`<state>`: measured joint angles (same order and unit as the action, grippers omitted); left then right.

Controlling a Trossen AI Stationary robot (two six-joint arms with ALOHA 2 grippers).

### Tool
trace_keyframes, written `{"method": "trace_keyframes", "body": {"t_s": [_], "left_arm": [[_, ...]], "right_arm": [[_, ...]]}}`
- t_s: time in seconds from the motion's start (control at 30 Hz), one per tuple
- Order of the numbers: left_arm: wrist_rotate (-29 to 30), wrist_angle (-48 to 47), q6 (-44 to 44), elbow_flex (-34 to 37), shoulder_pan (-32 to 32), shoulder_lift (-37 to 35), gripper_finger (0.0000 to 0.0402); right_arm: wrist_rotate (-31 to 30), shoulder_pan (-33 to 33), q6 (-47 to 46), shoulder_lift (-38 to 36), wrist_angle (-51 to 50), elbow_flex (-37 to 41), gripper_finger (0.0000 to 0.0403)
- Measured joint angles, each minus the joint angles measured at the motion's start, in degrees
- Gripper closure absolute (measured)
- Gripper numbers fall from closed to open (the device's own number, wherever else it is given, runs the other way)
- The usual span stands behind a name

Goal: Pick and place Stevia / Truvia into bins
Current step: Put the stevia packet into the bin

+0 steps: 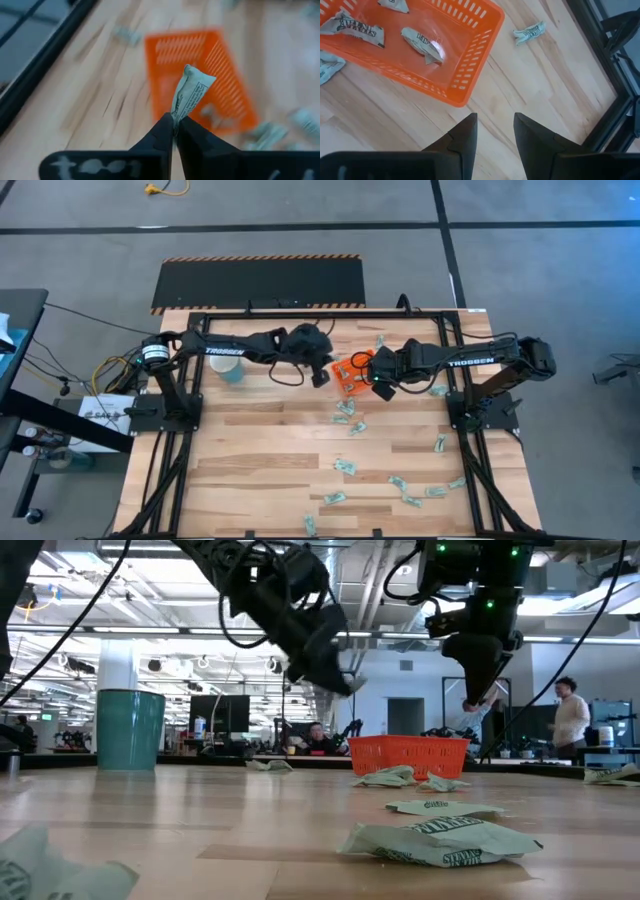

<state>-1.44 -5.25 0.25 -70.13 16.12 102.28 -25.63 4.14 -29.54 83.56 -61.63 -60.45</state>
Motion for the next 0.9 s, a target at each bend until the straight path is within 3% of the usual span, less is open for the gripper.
{"method": "trace_keyframes", "body": {"t_s": [0.23, 0.4, 0.7, 0.9], "left_arm": [[-5.6, 7.5, -0.3, -0.1, -0.1, 4.6, 0.0396], [-5.8, 8.9, -0.2, -1.0, -0.1, 8.7, 0.0395], [-5.8, 9.2, -0.3, -1.0, 0.0, 8.4, 0.0394], [-9.8, 8.8, 1.9, -1.0, 0.0, 8.3, 0.0357]], "right_arm": [[0.2, 0.0, -0.4, 0.0, -1.1, 0.0, 0.0282], [0.2, -0.8, -0.9, 0.0, -1.2, 0.0, 0.0282], [0.3, -1.9, -1.0, 0.0, -1.4, 0.0, 0.0282], [0.5, -1.9, -1.1, 0.0, -1.4, 0.0, 0.0282]]}}
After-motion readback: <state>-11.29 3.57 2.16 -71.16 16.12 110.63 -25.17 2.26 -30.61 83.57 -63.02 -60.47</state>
